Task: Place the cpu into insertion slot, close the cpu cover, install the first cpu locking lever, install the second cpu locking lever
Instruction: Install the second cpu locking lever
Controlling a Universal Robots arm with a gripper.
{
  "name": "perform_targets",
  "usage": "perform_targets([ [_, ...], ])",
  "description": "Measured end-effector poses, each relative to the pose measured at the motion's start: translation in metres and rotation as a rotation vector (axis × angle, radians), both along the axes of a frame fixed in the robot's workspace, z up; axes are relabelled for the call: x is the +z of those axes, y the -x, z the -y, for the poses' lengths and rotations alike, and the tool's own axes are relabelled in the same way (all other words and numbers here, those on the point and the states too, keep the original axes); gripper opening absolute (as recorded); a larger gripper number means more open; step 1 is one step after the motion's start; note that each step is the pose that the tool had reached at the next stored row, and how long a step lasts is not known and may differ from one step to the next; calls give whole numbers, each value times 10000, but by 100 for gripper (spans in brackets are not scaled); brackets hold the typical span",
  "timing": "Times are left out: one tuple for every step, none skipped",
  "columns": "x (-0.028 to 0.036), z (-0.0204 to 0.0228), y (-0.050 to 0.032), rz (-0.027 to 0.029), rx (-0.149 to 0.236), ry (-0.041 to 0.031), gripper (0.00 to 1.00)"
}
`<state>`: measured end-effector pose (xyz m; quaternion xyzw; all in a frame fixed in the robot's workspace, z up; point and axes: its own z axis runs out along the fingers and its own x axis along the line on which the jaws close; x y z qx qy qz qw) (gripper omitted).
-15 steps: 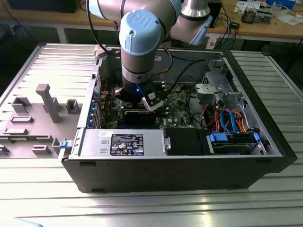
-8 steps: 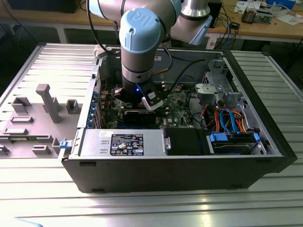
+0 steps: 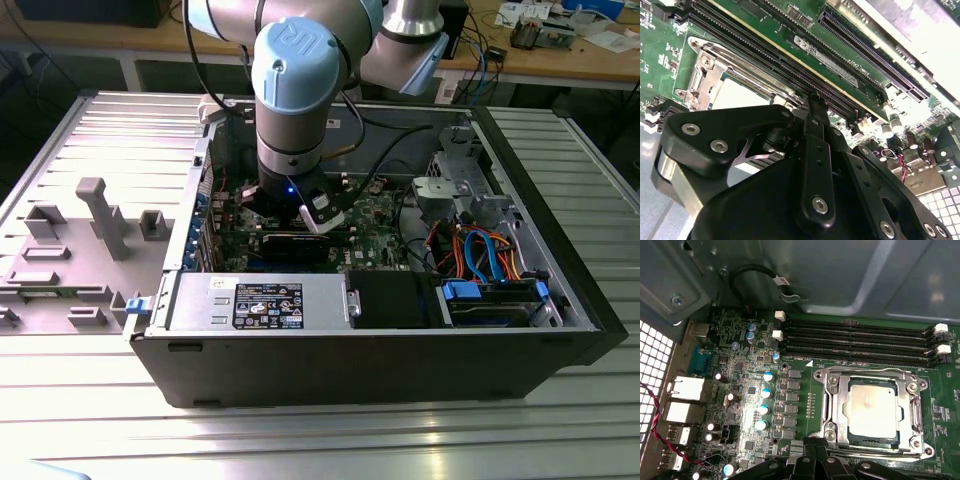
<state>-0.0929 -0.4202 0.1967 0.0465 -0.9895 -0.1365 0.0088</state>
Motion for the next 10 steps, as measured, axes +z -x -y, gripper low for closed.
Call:
perform_targets([
  [0, 0, 0, 0, 0, 0, 11],
  [1, 0, 0, 0, 0, 0, 11],
  [4, -1, -1, 1, 1, 0, 11],
  [9, -4, -1, 2, 2, 2, 11],
  [13, -10, 0, 4, 0, 17, 11],
  [16, -18, -1, 3, 1, 40, 11],
  [19, -27, -1, 3, 1, 71, 11],
  [22, -32, -1, 3, 0, 103, 11],
  [26, -37, 0, 1, 0, 146, 11],
  [27, -41, 0, 1, 0, 168, 11],
])
